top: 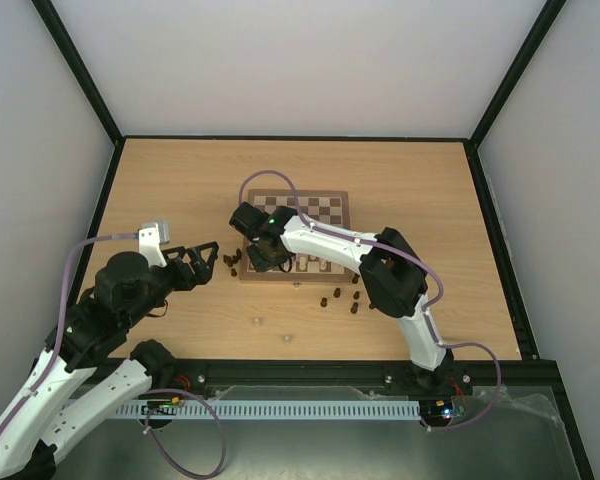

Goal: Set up the chess pieces on the board
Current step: Place the chess piece on the chessboard.

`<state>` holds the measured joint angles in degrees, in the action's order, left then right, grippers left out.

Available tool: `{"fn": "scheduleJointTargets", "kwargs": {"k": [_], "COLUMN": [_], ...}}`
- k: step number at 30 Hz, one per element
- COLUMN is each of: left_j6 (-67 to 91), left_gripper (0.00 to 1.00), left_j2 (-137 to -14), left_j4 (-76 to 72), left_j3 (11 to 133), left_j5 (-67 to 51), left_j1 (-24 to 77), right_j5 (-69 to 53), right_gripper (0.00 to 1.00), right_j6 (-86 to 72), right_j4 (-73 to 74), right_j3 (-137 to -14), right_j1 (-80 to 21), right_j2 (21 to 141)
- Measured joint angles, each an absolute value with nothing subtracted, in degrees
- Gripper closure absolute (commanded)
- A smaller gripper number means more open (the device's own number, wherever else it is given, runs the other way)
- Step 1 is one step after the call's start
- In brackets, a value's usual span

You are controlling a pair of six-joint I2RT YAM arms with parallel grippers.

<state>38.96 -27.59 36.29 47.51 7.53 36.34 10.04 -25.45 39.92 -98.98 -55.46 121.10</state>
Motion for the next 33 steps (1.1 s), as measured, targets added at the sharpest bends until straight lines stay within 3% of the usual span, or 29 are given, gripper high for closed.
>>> {"fn": "scheduleJointTargets", "kwargs": {"k": [10,15,27,33], "left_j6": [38.96,38.98,38.98,39.00], "left_gripper": [0.00,0.01,0.01,0.00], "left_j2": [-27.86,-27.86,-27.83,-27.99], "left_j4": [36.18,35.86,35.48,35.44], "left_j3": [47.51,47.51,47.18,47.07], "left_j5": [7.53,7.53,7.53,7.53], "left_j1": [36.34,36.34,36.34,36.34], "right_j5": [8.56,7.92,7.92,8.14], "right_gripper": [0.87,0.76,0.63,0.55], "right_j6": [-24.80,-24.67,-24.56,-24.91], "right_j4": [39.03,38.76,38.65,38.57], "right_j3": [-99.00,-99.00,-98.85,-94.96], "right_j1": [-55.44,-55.44,-55.46,-55.55], "right_j2": [121.25,121.32,121.01,114.96]}}
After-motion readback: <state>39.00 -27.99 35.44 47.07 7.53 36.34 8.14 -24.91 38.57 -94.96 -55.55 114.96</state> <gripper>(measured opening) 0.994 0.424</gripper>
